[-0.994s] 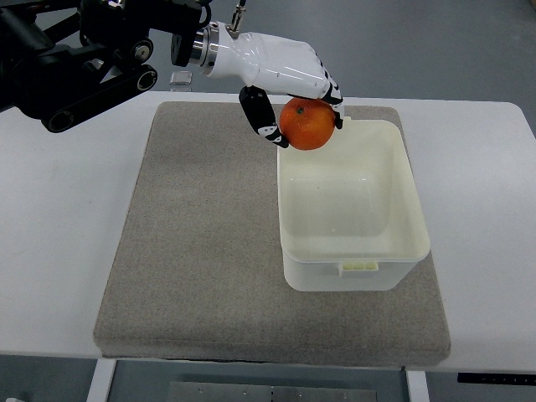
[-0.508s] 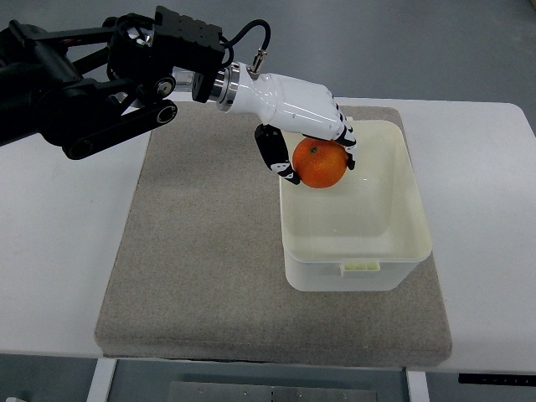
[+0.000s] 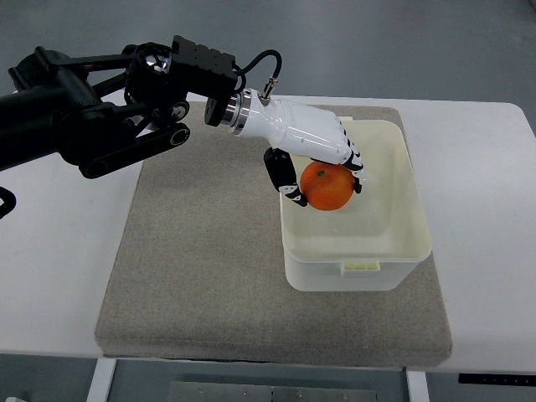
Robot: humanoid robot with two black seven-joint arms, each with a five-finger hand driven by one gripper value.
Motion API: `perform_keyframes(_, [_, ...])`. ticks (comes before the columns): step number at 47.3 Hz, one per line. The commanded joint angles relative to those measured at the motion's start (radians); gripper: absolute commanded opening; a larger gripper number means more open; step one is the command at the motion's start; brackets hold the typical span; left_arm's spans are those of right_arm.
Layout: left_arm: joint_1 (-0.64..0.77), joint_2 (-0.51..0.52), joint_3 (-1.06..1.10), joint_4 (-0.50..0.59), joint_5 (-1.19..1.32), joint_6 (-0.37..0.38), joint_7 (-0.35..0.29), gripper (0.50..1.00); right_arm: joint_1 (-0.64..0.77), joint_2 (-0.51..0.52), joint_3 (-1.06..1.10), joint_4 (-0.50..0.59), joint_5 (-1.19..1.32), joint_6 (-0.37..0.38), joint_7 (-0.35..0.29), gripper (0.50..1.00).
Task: Put orange in box with left hand
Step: 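Lower the orange into the box and open the left hand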
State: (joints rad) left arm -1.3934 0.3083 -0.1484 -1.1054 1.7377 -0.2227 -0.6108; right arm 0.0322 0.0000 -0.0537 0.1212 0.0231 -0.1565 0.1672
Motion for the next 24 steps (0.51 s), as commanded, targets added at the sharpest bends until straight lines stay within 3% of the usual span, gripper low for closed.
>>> perform_keyframes(1, [0.002, 0.000, -0.002, -0.001, -0.003, 0.002, 0.000, 0.500, 0.000, 0.000, 0.000, 0.000, 0.000, 0.000, 0.000, 0.926])
perform_keyframes(4, [0.005, 0.000, -0.002, -0.001, -0.003, 0.002, 0.000, 0.535, 0.000, 0.000, 0.000, 0.000, 0.000, 0.000, 0.000, 0.926])
perform_keyframes(7, [0.007, 0.000, -0.002, -0.002, -0.004, 0.003, 0.000, 0.715, 0.000, 0.000, 0.000, 0.000, 0.000, 0.000, 0.000, 0.926])
perform_keyframes(8, [0.007, 0.000, -0.002, -0.004, -0.004, 0.003, 0.000, 0.737, 0.000, 0.000, 0.000, 0.000, 0.000, 0.000, 0.000, 0.926])
perform_keyframes(17, [0.007, 0.000, -0.002, -0.004, -0.006, 0.003, 0.000, 0.782, 0.000, 0.000, 0.000, 0.000, 0.000, 0.000, 0.000, 0.926])
perform_keyframes(20, [0.007, 0.000, -0.003, -0.004, -0.010, 0.005, 0.000, 0.898, 0.000, 0.000, 0.000, 0.000, 0.000, 0.000, 0.000, 0.926])
perform_keyframes(24, [0.007, 0.000, -0.002, -0.004, -0.029, 0.005, 0.000, 0.915, 0.000, 0.000, 0.000, 0.000, 0.000, 0.000, 0.000, 0.926])
